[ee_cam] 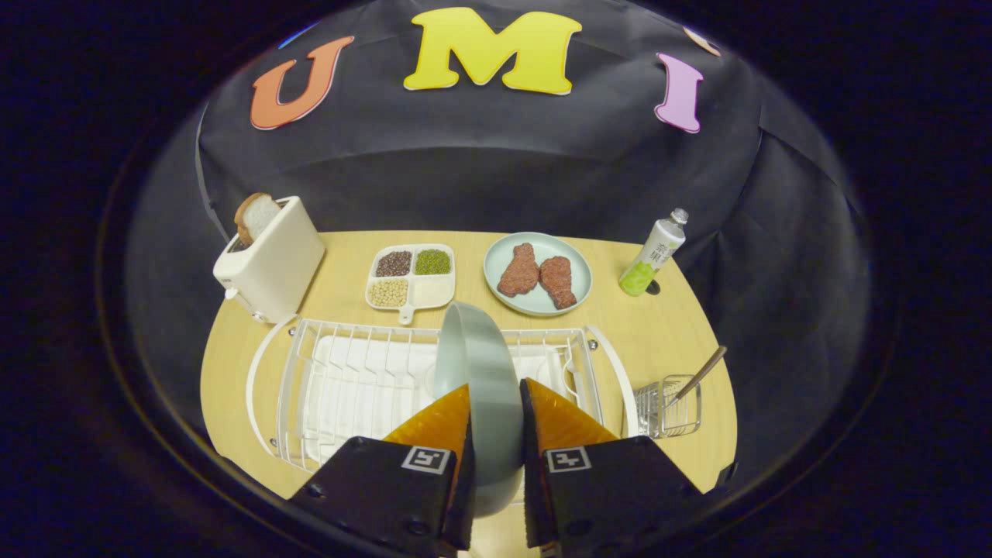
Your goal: Take the plate from the dish rack, then take the spoon from the basket and place it into the plate.
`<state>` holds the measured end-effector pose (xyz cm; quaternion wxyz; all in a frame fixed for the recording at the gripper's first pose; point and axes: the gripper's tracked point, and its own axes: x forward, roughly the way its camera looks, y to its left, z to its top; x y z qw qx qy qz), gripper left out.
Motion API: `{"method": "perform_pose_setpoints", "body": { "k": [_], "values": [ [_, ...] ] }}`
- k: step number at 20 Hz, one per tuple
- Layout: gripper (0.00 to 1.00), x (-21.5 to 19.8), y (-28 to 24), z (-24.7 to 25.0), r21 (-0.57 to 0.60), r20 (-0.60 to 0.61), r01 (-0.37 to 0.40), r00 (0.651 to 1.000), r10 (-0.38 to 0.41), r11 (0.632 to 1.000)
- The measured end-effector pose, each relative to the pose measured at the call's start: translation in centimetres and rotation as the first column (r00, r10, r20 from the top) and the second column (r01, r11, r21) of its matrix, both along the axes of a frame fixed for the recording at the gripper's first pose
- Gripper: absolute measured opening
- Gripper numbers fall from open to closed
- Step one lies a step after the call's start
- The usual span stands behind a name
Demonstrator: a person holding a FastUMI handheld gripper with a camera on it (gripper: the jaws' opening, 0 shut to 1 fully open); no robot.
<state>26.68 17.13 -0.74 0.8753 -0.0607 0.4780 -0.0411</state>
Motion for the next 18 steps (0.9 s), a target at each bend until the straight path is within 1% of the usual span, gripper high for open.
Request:
{"method": "perform_pose_setpoints", "body": {
  "k": [2, 4, 5, 7, 10, 14, 16, 18],
  "values": [
    [0.3, 0.5, -0.6, 1.6, -0.042, 0.049, -0.008, 0.999, 0.01, 0.999],
    [0.27, -0.2, 0.1, 2.7, 0.012, 0.066, -0.03, 0.997, 0.029, 0.999],
    [0.26, -0.8, 0.1, 2.9, 0.036, 0.072, -0.045, 0.996, 0.043, 0.998],
    [0.26, -2.5, 0.4, 3.2, 0.131, 0.069, -0.077, 0.995, 0.068, 0.988],
    [0.26, -5.9, -0.3, 3.2, 0.277, 0.06, -0.094, 0.995, 0.08, 0.956],
    [0.25, -10.9, -3.3, 1.8, 0.386, 0.08, -0.104, 0.994, 0.079, 0.917],
    [0.25, -13.7, -5.2, -0.1, 0.448, 0.067, -0.076, 0.996, 0.051, 0.891],
    [0.25, -16.7, -6.8, -2.2, 0.527, 0.037, -0.044, 0.999, 0.029, 0.849]
  ]
}}
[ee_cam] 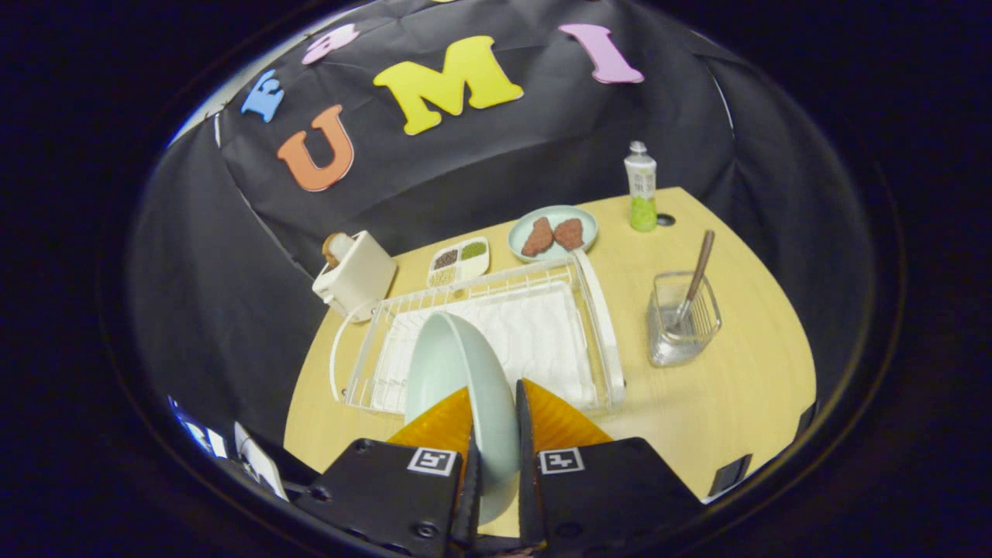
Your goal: Take the plate from the dish rack, then take the spoon from the basket and place it into the plate.
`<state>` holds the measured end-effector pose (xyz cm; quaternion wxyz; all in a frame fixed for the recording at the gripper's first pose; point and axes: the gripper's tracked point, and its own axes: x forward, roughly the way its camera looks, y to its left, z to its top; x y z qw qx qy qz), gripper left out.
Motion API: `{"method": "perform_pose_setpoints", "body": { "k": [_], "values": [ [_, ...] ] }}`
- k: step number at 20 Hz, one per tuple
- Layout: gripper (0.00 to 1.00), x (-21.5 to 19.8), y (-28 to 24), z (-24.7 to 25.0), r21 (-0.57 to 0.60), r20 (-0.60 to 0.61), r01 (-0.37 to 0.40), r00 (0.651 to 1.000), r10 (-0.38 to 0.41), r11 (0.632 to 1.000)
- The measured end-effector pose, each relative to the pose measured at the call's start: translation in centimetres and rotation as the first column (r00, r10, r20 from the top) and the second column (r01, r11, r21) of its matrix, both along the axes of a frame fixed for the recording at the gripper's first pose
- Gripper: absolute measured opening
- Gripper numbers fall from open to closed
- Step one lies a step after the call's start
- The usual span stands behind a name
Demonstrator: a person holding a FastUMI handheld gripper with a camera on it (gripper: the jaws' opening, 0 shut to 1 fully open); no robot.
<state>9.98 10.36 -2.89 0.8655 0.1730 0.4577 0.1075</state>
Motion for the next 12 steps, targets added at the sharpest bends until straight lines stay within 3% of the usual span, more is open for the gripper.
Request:
{"method": "perform_pose_setpoints", "body": {
  "k": [5, 12],
  "values": [
    [0.25, -5.4, -3.3, -5.6, 0.139, -0.057, 0.061, 0.997, -0.053, 0.988],
    [0.25, -8.8, -2.4, -12.2, 0.261, -0.152, 0.071, 0.988, -0.032, 0.963]
  ]
}}
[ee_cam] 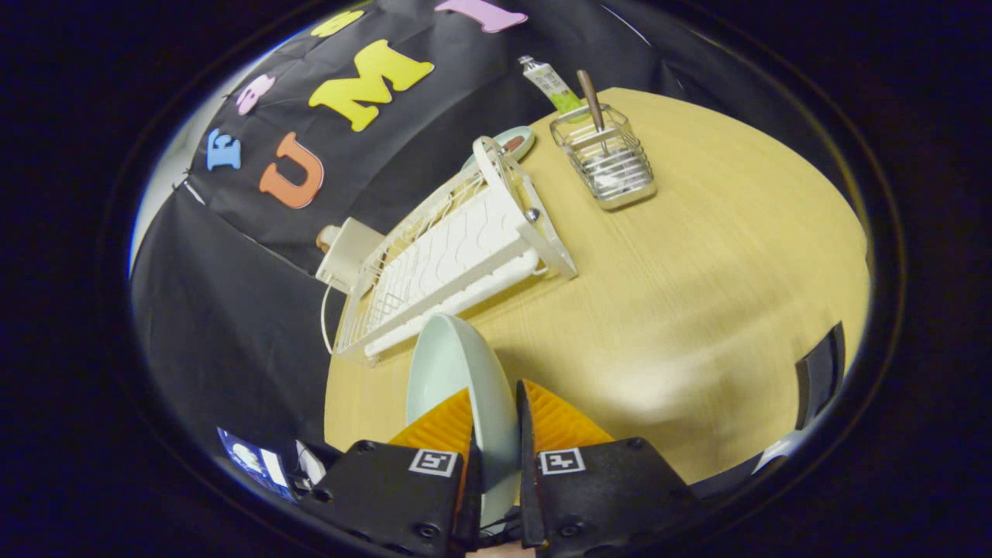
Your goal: Take the plate from the dish rack, then take the spoon from the basket and place it into the plate.
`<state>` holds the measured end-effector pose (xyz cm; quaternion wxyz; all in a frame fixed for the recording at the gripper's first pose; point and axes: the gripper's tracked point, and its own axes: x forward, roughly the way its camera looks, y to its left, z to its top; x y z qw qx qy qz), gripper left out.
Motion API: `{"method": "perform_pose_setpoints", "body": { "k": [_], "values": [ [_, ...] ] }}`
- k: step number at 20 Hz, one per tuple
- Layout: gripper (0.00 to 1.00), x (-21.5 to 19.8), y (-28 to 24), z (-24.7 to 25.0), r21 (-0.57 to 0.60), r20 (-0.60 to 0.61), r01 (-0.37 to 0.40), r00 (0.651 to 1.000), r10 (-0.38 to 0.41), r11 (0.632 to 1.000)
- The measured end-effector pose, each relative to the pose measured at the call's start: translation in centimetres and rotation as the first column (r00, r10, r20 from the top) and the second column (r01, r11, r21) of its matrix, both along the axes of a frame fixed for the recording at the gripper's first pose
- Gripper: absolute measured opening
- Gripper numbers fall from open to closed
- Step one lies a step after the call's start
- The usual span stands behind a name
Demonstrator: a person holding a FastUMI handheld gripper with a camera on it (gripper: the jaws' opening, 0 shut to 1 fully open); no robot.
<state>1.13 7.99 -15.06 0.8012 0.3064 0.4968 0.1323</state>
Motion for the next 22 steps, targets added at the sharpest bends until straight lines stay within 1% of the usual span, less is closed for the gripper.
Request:
{"method": "perform_pose_setpoints", "body": {
  "k": [2, 4, 9, 11, 16, 17, 19, 21, 22],
  "values": [
    [0.25, 0.3, 0.3, -0.8, 0.033, -0.008, 0.006, 1.0, -0.006, 0.999],
    [0.25, 0.6, 0.3, -1.7, 0.027, -0.012, 0.007, 1.0, -0.007, 1.0],
    [0.28, 1.1, 0.5, -2.3, 0.075, -0.023, 0.018, 1.0, -0.016, 0.997],
    [0.29, 1.3, 0.3, -2.5, 0.076, -0.021, 0.015, 1.0, -0.013, 0.997],
    [0.42, 1.7, -0.4, -2.4, 0.065, -0.006, 0.016, 1.0, -0.016, 0.998],
    [0.42, 1.6, -0.4, -2.1, 0.067, 0.005, 0.016, 1.0, -0.017, 0.998],
    [0.48, 1.6, -0.6, -1.1, 0.053, 0.041, 0.007, 0.999, -0.01, 0.999],
    [0.58, 1.8, -1.7, -0.1, -0.027, 0.123, 0.006, 0.992, -0.003, 1.0],
    [0.68, 2.0, -2.5, 0.7, -0.079, 0.174, 0.01, 0.985, 0.003, 0.997]
  ]
}}
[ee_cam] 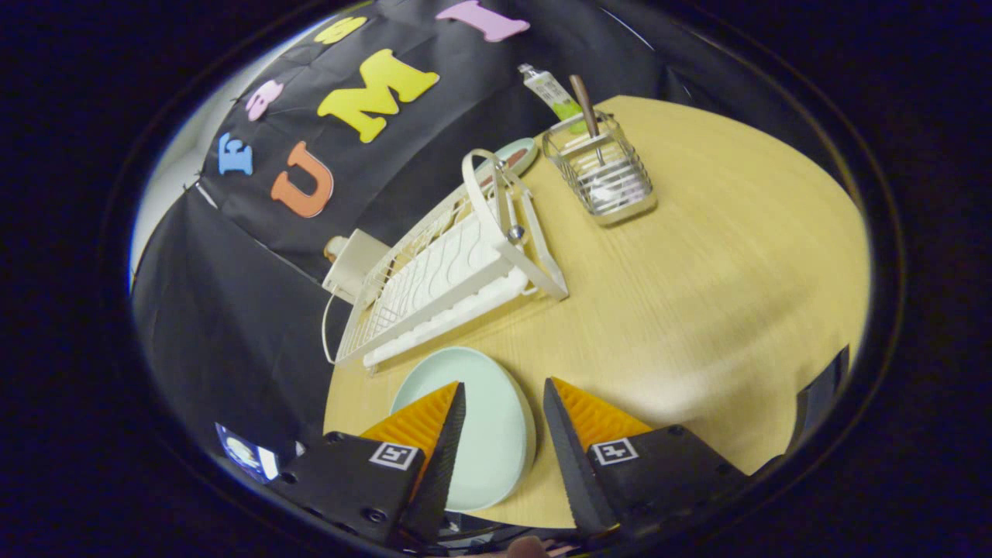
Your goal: Take the plate from the dish rack, then take the spoon from the basket and place it into the plate.
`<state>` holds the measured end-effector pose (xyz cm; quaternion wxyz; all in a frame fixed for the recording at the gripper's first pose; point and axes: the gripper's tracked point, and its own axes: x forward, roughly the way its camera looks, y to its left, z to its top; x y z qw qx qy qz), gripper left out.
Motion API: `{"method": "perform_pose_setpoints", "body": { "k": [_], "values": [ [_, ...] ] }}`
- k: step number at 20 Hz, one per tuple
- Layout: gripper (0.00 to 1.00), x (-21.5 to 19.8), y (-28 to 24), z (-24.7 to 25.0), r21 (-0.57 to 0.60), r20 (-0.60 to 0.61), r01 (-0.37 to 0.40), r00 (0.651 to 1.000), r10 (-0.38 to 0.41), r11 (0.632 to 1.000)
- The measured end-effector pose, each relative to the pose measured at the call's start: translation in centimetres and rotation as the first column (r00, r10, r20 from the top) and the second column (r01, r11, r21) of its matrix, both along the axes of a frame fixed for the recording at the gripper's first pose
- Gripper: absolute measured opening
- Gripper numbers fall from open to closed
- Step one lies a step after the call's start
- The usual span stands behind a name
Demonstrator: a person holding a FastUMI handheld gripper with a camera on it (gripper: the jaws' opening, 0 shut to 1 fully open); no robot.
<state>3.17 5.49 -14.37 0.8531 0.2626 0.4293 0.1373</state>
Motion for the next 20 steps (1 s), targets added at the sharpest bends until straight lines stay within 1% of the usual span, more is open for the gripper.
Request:
{"method": "perform_pose_setpoints", "body": {
  "k": [1, 2, 4, 6, 8, 9, 11, 12, 15, 16, 18, 20],
  "values": [
    [0.7, 0.2, -0.8, 0.7, -0.054, 0.053, 0.006, 0.999, -0.004, 0.999],
    [0.77, 0.6, -1.8, 1.5, -0.112, 0.106, 0.022, 0.994, -0.01, 0.993],
    [0.84, 1.4, -4.1, 3.3, -0.225, 0.214, 0.075, 0.976, -0.025, 0.972],
    [0.91, 2.3, -6.5, 5.0, -0.319, 0.316, 0.151, 0.948, -0.046, 0.936],
    [0.97, 3.2, -8.7, 7.0, -0.38, 0.396, 0.222, 0.916, -0.059, 0.898],
    [0.97, 3.8, -9.5, 7.9, -0.398, 0.429, 0.252, 0.901, -0.064, 0.882],
    [0.97, 5.2, -10.8, 9.2, -0.405, 0.479, 0.297, 0.874, -0.076, 0.865],
    [0.99, 6.2, -11.4, 9.7, -0.405, 0.495, 0.308, 0.866, -0.076, 0.861],
    [1.0, 10.2, -13.2, 10.6, -0.392, 0.528, 0.336, 0.844, -0.09, 0.856],
    [1.0, 11.4, -13.9, 10.7, -0.378, 0.53, 0.348, 0.841, -0.108, 0.858],
    [1.0, 13.8, -14.2, 10.3, -0.331, 0.523, 0.344, 0.842, -0.133, 0.879],
    [1.0, 16.5, -15.4, 9.6, -0.329, 0.513, 0.341, 0.848, -0.137, 0.881]
  ]
}}
